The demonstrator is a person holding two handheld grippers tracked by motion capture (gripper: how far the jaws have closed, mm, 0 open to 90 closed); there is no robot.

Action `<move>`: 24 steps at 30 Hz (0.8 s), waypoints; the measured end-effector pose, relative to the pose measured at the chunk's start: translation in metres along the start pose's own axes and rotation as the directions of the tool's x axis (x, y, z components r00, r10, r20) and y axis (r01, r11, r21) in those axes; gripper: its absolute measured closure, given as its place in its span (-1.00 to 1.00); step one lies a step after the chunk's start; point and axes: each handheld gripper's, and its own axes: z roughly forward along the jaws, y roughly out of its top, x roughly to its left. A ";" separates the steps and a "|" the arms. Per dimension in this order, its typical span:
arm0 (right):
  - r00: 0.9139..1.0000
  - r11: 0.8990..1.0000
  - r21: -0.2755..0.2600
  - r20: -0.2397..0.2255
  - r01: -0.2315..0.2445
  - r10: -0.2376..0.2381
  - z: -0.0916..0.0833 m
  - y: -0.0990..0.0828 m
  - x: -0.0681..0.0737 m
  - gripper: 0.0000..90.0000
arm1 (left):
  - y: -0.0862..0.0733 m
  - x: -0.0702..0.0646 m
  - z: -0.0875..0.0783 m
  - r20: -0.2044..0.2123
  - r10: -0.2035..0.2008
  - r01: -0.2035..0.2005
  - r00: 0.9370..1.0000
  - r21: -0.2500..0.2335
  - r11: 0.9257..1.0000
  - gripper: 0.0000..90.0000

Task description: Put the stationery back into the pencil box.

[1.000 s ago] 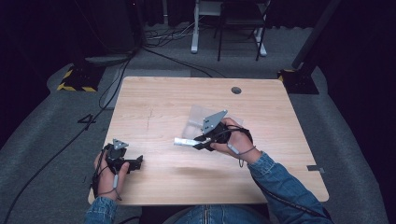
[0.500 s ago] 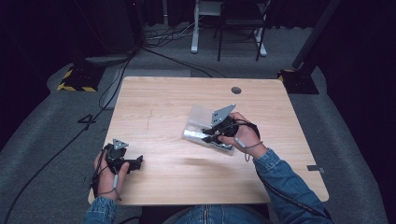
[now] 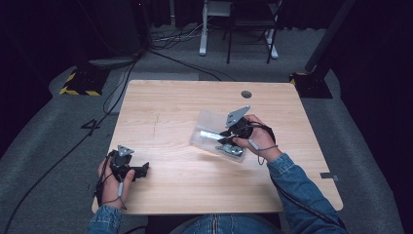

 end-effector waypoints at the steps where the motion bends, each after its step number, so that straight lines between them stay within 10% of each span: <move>1: 1.000 1.000 0.005 0.002 -0.005 0.005 0.001 -0.002 -0.001 0.60 | 0.000 0.000 0.000 0.000 0.000 0.000 1.000 0.000 1.000 -1.00; 24: 1.000 0.992 0.124 0.020 0.011 -0.013 0.026 -0.015 -0.013 0.60 | 0.000 0.000 0.000 0.000 -0.001 0.001 1.000 0.000 1.000 -1.00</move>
